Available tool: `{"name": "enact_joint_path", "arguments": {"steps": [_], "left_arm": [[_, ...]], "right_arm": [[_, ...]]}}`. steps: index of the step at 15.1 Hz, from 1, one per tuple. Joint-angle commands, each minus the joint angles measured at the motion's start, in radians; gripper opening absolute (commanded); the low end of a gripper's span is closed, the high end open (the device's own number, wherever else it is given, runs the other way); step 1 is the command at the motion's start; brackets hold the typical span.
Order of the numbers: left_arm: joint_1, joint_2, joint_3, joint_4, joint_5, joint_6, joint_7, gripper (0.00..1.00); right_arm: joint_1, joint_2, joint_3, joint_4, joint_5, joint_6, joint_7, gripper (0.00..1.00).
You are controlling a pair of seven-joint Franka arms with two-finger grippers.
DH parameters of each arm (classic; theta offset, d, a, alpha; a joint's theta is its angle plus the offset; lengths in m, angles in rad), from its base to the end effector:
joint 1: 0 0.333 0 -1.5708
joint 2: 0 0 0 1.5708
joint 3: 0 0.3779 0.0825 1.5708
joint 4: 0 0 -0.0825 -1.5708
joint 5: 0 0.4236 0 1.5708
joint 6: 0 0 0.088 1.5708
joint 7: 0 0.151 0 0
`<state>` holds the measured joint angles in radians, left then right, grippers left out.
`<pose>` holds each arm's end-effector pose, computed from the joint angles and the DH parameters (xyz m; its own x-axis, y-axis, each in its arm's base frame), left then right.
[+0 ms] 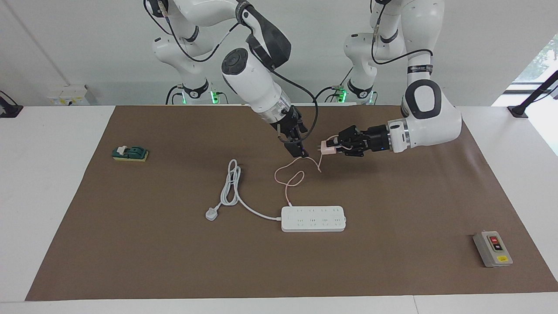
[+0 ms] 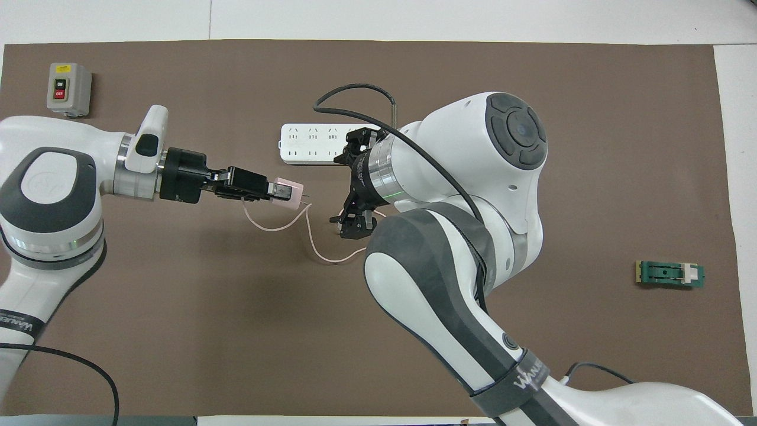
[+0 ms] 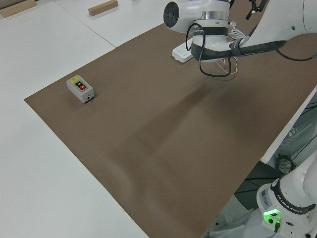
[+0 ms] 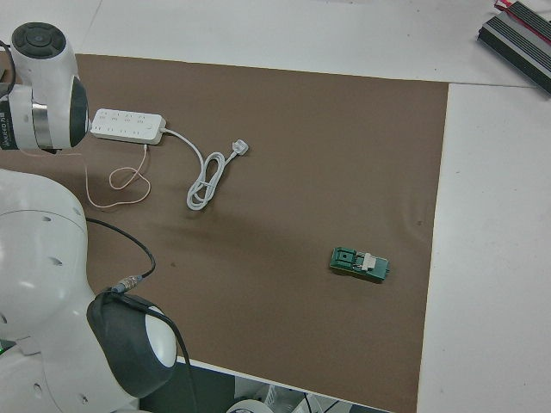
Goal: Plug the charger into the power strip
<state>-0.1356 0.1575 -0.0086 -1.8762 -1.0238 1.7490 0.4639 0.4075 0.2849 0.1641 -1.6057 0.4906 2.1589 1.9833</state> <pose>0.6044 -0.2023 0.4656 0.9707 -0.2392 0.0228 -0.1470 -0.5160 0.8439 0.6103 0.4204 0.5081 -0.0685 -0.8485 -0.5248 -0.9974 0.0696 0.0177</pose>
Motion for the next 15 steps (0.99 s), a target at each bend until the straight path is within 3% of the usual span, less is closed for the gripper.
{"name": "enact_joint_path", "arguments": {"steps": [1, 4, 9, 15], "left_arm": [[-0.063, 0.019, -0.01, 0.136, 0.242, 0.029, -0.03, 0.0], [-0.102, 0.017, -0.014, 0.167, 0.41, 0.092, 0.002, 0.0], [-0.189, 0.025, -0.016, 0.175, 0.614, 0.219, 0.444, 0.0], [-0.265, 0.051, -0.016, 0.163, 0.913, 0.308, 0.568, 0.0]], "right_arm": [[-0.038, -0.032, 0.005, -0.02, -0.009, -0.03, -0.072, 1.0], [-0.074, -0.047, 0.005, -0.02, -0.009, -0.073, -0.156, 1.0], [-0.171, -0.075, 0.002, -0.014, -0.052, -0.177, -0.39, 1.0], [-0.309, -0.122, 0.0, -0.013, -0.136, -0.332, -0.76, 1.0]]}}
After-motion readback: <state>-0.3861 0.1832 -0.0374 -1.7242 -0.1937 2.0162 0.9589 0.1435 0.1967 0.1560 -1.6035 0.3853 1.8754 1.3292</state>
